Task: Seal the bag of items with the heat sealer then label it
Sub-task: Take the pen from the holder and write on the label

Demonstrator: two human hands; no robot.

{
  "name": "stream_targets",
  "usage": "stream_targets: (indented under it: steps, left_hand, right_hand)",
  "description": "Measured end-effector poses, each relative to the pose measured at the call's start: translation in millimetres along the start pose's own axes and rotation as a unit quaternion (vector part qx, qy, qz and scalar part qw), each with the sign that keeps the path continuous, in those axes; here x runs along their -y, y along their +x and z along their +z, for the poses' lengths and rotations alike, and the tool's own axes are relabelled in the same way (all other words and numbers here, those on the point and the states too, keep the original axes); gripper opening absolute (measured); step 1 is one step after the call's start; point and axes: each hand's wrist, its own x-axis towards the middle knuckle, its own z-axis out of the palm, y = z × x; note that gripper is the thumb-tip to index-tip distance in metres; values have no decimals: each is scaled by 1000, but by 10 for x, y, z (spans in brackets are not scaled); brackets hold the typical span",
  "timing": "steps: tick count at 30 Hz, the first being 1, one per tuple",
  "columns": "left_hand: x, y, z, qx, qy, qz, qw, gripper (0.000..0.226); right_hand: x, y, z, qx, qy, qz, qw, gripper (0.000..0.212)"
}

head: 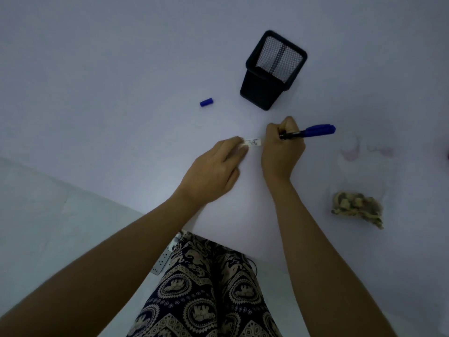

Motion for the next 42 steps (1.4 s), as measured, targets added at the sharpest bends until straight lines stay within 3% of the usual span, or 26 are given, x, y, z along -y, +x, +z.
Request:
stream_targets:
  steps: [18,24,29,31,34,38,42]
  left_hand:
    - [-6,18,-103,2,-16,15,1000,36]
    - [-8,96,-191,-12,10,34,999,27]
    - [35,99,-253,-7,10,25,1000,35]
    - [92,164,-312,-33,24,-10,999,33]
    - [303,339,-388,-66,40,-146,986,35]
    - [528,541,-451,-45,23,-305,951,38]
    - [602,584,-477,-26,35,-282,958,16]
  right_hand:
    - [352,129,-530,5,88,252,964,42]
    - [486,191,-592,-15,179,314,932,40]
    - [587,197,-540,-8,228,329,916,36]
    - [630,203,-530,-2,242,330,912,35]
    - [674,235,-527,0,259,341,903,33]
    - [739,238,-506,35,239,365,899,38]
    - [904,217,-499,107,229,351,902,34]
